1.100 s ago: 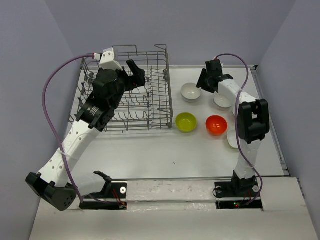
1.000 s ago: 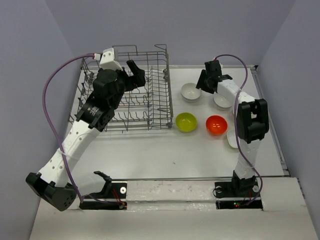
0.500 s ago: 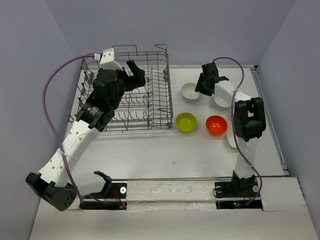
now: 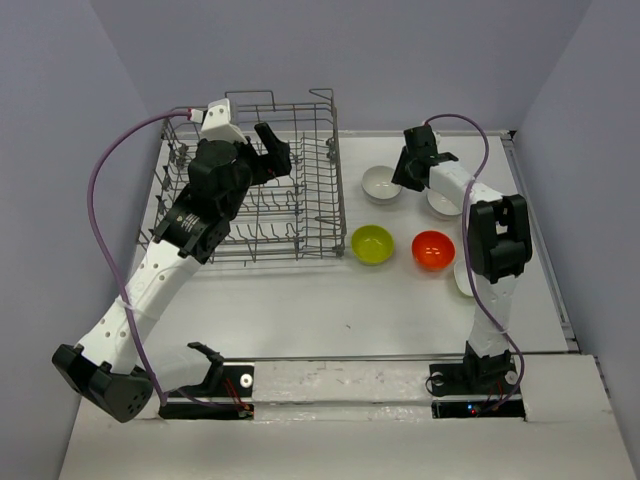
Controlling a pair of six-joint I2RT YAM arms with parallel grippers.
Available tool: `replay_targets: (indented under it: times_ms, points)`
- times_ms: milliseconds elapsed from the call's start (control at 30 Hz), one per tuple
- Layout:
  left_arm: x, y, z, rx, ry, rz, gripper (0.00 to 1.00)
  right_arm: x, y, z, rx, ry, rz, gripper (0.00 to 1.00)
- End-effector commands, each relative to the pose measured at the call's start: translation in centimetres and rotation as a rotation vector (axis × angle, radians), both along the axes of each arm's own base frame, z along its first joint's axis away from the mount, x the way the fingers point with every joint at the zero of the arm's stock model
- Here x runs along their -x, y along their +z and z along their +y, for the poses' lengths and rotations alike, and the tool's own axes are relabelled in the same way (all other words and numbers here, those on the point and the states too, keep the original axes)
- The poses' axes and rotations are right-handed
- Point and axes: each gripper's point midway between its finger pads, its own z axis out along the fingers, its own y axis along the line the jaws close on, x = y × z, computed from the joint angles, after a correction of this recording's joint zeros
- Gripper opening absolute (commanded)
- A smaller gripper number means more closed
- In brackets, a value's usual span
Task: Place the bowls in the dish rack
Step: Pick up the bowl from the center of the board.
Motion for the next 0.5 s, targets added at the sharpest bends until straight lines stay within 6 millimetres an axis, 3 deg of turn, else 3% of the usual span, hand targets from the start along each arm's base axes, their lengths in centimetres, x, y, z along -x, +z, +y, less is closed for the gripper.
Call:
replay_targets:
  times_ms: [0, 467]
  points:
    - [0.3, 1.3, 0.4, 0.015, 0.012, -0.045, 0.99, -0.4, -0.3, 0.3, 0.011, -0.001, -0.010, 0.45]
    - [0.3, 1.0, 0.4, 0.010, 0.015, -0.041, 0.99, -0.3, -1.9, 0.3, 0.017, -0.001, 0.020, 0.35]
